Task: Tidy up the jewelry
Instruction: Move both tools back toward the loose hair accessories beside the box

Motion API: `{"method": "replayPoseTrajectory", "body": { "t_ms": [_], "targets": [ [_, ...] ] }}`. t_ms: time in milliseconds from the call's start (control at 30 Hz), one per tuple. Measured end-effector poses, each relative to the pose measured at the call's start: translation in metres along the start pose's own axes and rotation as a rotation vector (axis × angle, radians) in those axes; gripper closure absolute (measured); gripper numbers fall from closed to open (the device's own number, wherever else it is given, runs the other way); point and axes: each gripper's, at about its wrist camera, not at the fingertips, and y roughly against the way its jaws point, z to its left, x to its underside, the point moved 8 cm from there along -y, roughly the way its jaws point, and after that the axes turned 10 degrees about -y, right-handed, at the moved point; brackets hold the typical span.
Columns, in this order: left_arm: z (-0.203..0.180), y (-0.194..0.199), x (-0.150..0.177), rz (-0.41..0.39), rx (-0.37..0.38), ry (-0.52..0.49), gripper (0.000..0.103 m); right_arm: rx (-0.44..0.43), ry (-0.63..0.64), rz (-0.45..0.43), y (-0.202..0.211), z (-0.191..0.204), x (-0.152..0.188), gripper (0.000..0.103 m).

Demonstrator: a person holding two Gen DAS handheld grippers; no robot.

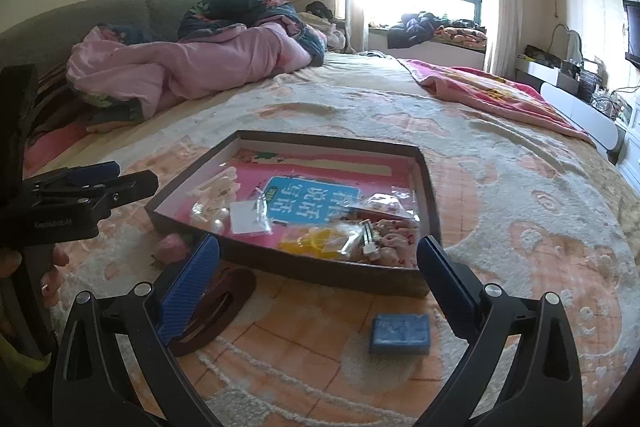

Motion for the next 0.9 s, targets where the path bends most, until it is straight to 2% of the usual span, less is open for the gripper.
{"method": "replayPoseTrajectory", "body": {
  "t_ms": [533, 900],
  "targets": [
    [0.024, 0.016, 0.031, 0.060, -0.039, -0.002, 0.015, -0.072, 0.046, 0.064, -0.001, 0.048, 0.030, 0.007],
    [0.037, 0.016, 0.042, 0.084, -0.029, 0.028, 0.015, -0.118, 0.064, 0.133, -0.010, 0.085, 0.057, 0.007]
  ]
}}
